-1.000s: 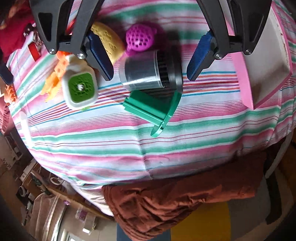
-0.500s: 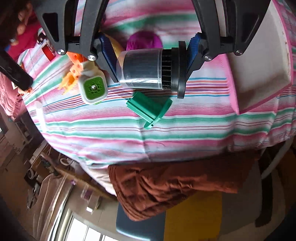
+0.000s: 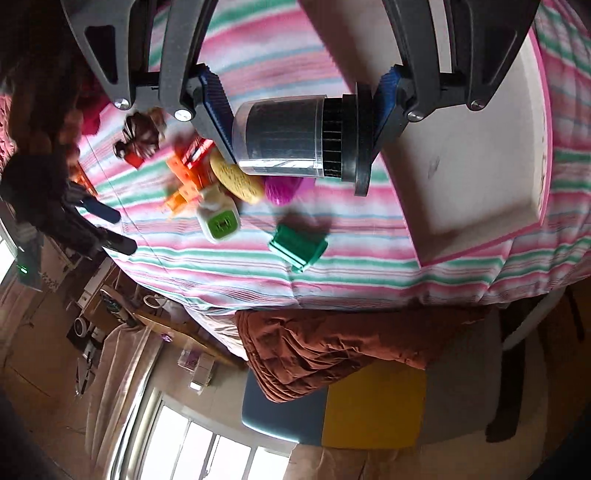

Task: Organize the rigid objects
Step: 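Grasp the brown fluted mold with the right gripper while the left holds the cylinder, then carry the cylinder into the white tray and open the left gripper while the right holds the mold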

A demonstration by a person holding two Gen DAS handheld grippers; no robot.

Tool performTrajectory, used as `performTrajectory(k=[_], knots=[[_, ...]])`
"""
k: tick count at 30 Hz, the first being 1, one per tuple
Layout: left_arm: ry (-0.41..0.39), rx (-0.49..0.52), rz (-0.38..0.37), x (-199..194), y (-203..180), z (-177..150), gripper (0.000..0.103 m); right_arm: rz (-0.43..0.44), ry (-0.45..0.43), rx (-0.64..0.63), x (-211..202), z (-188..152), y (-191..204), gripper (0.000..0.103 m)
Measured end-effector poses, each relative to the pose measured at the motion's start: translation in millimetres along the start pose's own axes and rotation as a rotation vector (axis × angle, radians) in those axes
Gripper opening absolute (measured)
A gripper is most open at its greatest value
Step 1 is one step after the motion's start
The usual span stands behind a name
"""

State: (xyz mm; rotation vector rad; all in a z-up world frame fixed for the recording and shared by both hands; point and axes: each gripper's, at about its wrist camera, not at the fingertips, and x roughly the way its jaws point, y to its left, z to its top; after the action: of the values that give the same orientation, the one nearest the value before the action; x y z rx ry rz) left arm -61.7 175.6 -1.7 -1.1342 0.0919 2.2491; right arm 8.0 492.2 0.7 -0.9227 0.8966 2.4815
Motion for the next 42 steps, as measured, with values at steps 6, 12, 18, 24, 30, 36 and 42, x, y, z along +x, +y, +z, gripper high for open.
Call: performTrajectory(k=[6,12,18,24,30,36,42], knots=[[0.0,-0.024,-0.013,-18,9,-19,0.066,-0.078,0.175,-0.003,24,-10,-3,0.072],[-0.01,-0.054,-0.012,-34,25,-29,0.066,-0.082,0.214,-0.097,21,-22,10,0.072],[-0.013,-0.095,-0.019,-40,40,-37,0.066,-0.082,0.19,-0.116,-11,-37,13,0.072],[-0.015,-0.124,-0.022,-43,50,-44,0.066,-0.127,0.178,-0.141,-22,-66,19,0.067],[-0.017,-0.16,-0.006,-47,66,-52,0.066,-0.245,0.148,-0.24,-7,-83,26,0.024],[-0.017,-0.182,0.031,-50,81,-59,0.066,-0.231,0.158,-0.283,-3,-86,32,0.024],[-0.023,-0.184,0.094,-53,90,-65,0.066,-0.222,0.165,-0.28,-1,-84,31,0.024]])
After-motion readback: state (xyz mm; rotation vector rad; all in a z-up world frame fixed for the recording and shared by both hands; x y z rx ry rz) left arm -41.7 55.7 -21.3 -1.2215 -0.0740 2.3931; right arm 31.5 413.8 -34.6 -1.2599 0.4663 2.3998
